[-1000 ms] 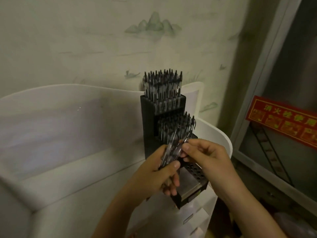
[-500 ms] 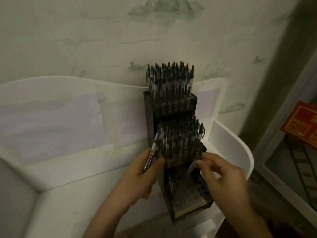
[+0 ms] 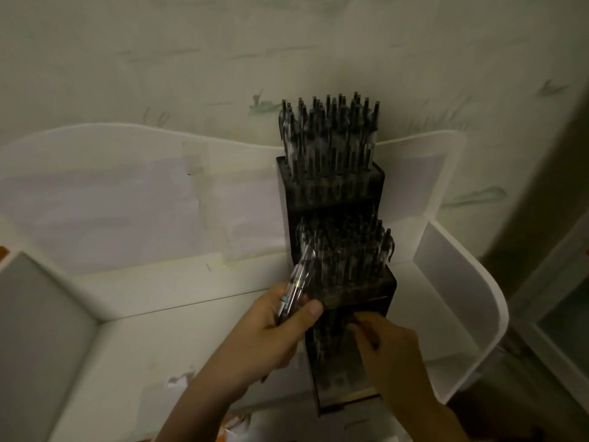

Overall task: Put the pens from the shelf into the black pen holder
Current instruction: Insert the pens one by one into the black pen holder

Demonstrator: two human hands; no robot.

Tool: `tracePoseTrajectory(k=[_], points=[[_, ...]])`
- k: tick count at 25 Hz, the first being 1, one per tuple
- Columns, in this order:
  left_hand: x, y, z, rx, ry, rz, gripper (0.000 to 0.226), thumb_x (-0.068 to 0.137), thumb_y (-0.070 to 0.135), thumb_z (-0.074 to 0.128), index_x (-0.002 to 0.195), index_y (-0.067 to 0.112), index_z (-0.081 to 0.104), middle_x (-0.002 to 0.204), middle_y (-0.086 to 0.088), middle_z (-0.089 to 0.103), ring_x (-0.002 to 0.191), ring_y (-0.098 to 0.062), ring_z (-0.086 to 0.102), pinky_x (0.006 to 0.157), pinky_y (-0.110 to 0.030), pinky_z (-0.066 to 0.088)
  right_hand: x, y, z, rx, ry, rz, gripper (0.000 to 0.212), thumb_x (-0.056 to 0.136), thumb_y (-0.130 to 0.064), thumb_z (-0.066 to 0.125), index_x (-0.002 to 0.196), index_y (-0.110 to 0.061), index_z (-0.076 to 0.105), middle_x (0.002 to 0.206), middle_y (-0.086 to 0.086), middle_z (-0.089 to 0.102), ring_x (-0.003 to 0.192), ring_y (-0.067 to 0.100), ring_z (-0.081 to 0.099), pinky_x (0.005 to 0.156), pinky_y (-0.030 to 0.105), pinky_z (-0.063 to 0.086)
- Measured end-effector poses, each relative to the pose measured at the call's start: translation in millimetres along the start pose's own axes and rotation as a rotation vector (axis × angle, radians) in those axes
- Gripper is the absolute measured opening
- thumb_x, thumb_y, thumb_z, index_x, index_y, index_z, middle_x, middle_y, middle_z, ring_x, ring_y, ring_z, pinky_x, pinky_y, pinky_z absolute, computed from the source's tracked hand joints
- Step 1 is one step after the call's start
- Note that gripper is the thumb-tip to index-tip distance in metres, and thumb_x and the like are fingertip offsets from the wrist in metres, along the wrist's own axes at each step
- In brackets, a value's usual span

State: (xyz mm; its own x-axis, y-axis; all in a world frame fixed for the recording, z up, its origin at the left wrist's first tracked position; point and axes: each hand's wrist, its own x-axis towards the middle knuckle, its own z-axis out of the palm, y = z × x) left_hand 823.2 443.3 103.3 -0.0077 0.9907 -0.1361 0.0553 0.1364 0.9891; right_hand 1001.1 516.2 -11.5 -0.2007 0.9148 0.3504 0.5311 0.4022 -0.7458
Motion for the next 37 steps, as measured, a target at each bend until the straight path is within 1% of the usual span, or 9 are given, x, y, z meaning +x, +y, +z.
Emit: tracePoseTrajectory(k=[4,8,11,15,19,22,26,31,37], points=[[7,-3,3,-0.110,-0.052,-0.047,0.044,0.090,0.045,0.044,0.103,0.003,0.049,0.062,-0.004,0.036,0.048,-0.014,0.030,0.046,-0.025,0.026,2,5,7,-0.021,-0.069,0.036,0.013,0.082,-0.019,0.075,0.094,-0.020,0.074,0.078,-0.008,0.072,0.066,0.006,0.065,0.064,0.002,0.045],[8,-10,5,-0.020,-0.136,0.012,0.024,0.097,0.039,0.047,0.112,0.021,0.051,0.069,-0.003,0.041,0.053,-0.013,0.037,0.050,-0.025,0.031,3,-16,-17,0.046,0.011,0.036,0.010,0.078,-0.028,0.077,0.086,-0.028,0.072,0.074,-0.018,0.069,0.069,-0.002,0.064,0.064,0.007,0.048],[8,-11,9,0.043,-0.180,0.046,0.023,0.098,0.027,0.051,0.121,0.032,0.051,0.067,0.000,0.043,0.051,-0.009,0.037,0.046,-0.022,0.033,6,-53,-39,0.299,0.086,-0.016,0.010,0.079,-0.029,0.067,0.087,-0.024,0.072,0.074,-0.018,0.070,0.072,-0.005,0.065,0.063,0.004,0.047],[11,-7,17,0.152,-0.165,0.120,0.032,0.096,0.025,0.053,0.127,0.033,0.047,0.062,0.004,0.048,0.046,-0.007,0.043,0.043,-0.021,0.038,16,-73,-49,0.668,-0.036,0.187,0.019,0.077,-0.028,0.065,0.091,-0.018,0.074,0.075,-0.007,0.074,0.068,0.005,0.068,0.061,0.012,0.051],[12,-10,22,0.140,-0.132,0.063,0.028,0.097,0.034,0.044,0.122,0.023,0.049,0.060,0.005,0.046,0.045,-0.003,0.041,0.043,-0.017,0.036,24,-66,-53,0.806,-0.118,0.331,0.016,0.083,-0.012,0.065,0.096,-0.012,0.073,0.080,0.008,0.075,0.074,0.021,0.070,0.063,0.019,0.055],[14,-12,22,0.124,-0.056,0.087,0.024,0.100,0.034,0.037,0.104,0.014,0.051,0.061,-0.005,0.046,0.043,-0.009,0.039,0.043,-0.020,0.033,27,-64,-64,0.891,-0.042,0.354,0.018,0.075,-0.015,0.068,0.090,-0.006,0.071,0.080,0.011,0.075,0.073,0.025,0.072,0.063,0.021,0.057],[18,-20,11,0.299,0.048,0.138,0.017,0.100,0.035,0.037,0.090,0.035,0.050,0.067,-0.008,0.063,0.043,-0.010,0.048,0.049,-0.020,0.040,28,-63,-84,0.711,0.164,0.228,0.002,0.078,-0.012,0.070,0.080,-0.013,0.071,0.072,0.001,0.075,0.068,0.016,0.072,0.063,0.016,0.056],[17,-24,4,0.316,0.072,0.144,0.016,0.093,0.045,0.037,0.094,0.039,0.051,0.063,0.001,0.058,0.049,-0.002,0.046,0.054,-0.016,0.037,18,-48,-72,0.256,0.137,-0.052,0.005,0.078,-0.025,0.068,0.080,-0.030,0.068,0.078,-0.020,0.071,0.072,-0.009,0.065,0.067,0.000,0.045],[11,-21,4,0.270,0.044,0.135,0.015,0.100,0.033,0.037,0.102,0.027,0.051,0.065,-0.002,0.056,0.049,0.000,0.045,0.054,-0.014,0.036,10,-8,-30,0.105,0.071,-0.077,0.005,0.081,-0.025,0.070,0.080,-0.027,0.065,0.064,-0.006,0.067,0.063,0.006,0.063,0.052,0.011,0.046]])
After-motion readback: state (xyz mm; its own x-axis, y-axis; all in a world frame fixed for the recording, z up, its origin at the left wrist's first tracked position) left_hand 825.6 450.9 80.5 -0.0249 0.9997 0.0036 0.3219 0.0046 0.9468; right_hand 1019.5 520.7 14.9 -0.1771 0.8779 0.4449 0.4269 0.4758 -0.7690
